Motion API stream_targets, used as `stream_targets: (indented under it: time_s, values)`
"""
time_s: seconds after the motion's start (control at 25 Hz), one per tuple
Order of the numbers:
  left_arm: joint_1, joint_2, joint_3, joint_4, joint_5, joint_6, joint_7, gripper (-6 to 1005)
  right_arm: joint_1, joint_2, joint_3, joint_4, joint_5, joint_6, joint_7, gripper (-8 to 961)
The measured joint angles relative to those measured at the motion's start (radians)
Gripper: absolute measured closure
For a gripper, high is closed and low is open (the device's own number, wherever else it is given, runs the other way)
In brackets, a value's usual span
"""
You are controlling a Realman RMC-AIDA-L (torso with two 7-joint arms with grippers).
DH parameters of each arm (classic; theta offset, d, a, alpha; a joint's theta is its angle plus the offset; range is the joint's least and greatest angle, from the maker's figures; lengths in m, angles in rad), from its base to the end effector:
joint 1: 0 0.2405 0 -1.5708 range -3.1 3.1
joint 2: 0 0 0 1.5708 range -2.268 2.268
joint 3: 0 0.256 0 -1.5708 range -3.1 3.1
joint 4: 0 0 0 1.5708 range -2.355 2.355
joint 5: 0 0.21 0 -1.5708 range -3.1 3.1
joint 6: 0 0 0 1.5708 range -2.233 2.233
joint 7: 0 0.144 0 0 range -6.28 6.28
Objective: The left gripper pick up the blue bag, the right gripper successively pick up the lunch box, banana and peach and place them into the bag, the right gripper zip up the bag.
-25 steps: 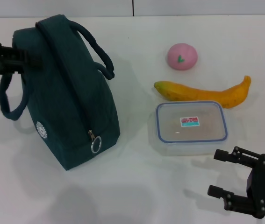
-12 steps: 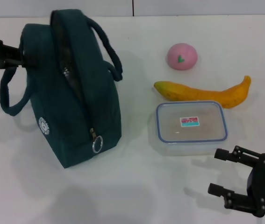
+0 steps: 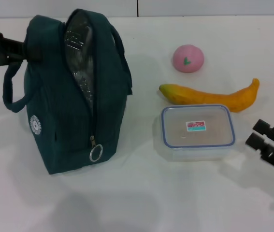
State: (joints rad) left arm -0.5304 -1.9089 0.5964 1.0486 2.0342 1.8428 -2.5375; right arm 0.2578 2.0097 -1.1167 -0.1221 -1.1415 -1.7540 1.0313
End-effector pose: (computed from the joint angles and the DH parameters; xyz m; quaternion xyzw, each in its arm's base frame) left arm -0.2441 0.3387 0.1354 -0.7939 -0.5589 -0.2286 0.0714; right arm 0.3116 0.2157 -0.0154 -0.7981 0.3184 0.4791 0.1790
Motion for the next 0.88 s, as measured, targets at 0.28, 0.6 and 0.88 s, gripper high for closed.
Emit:
stream_targets:
  time_s: [0.28, 0.6, 0.88]
  values:
    - [-0.003, 0.001, 0.006, -0.020, -0.011, 0.002, 0.016, 958, -0.011, -0.021, 0.011, 0.016, 0.040, 0.083, 0.361, 236]
    - [-0.005, -0.006, 0.006, -0.020, -0.012, 0.003, 0.022, 958, 0.000, -0.043, 0.015, 0.014, 0.055, 0.163, 0.604, 239]
    - [-0.005, -0.006, 0.006, -0.020, -0.012, 0.003, 0.027, 958, 0.033, -0.015, -0.005, 0.016, 0.045, 0.244, 0.672, 243]
